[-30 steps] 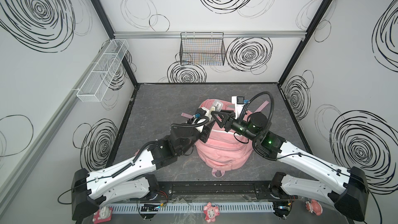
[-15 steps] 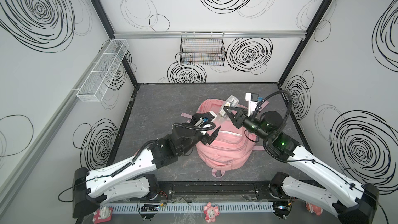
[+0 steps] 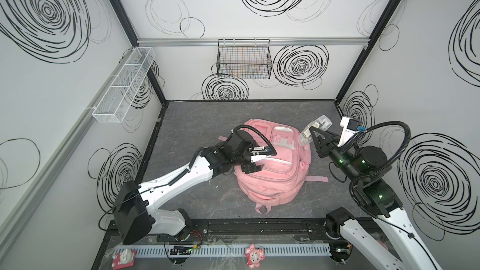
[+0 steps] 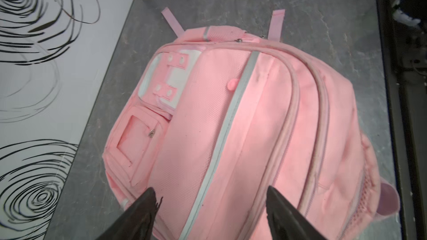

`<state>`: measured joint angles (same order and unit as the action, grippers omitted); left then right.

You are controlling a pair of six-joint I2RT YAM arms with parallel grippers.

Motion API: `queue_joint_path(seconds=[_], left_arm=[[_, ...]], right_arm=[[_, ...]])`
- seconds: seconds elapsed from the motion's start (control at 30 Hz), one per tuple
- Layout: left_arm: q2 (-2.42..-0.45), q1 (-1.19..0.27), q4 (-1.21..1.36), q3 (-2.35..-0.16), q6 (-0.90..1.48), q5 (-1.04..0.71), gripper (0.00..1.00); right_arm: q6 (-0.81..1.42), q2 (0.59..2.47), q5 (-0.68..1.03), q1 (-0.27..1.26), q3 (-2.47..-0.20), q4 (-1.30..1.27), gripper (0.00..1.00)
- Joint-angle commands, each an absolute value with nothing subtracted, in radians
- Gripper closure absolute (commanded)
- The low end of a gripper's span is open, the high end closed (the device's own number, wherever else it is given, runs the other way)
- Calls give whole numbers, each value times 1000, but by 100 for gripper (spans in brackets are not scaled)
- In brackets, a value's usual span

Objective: Pack the student bag

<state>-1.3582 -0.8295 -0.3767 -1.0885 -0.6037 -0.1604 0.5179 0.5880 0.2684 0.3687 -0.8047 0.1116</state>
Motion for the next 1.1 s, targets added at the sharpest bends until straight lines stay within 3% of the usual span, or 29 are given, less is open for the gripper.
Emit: queue_joint_path(seconds=[0.0,0.43,0.63,0.8,0.93,1.07], left_arm=[[-1373,-806,-370,-1105,-668,-285,25],[-1424,-752,-407,-1109,-710,-382,27],[-1459,-752,-400,-1125,-699,-346,35],[-1474,-751,-402,-1135,-703,-342,36],[-1480,-749,-385,-1139,-690,-334,54],[-1502,-748,-399,-1160,-676,-328,59]], right_arm=[[483,594,311,362,-799,121,97],[485,596,340,343,-771,89,96],[490,606,354,337,-765,79,96],[492,605,360,335,-759,77,96],[494,602,365,333,-753,81,96],[493,600,367,328,-750,77,96]])
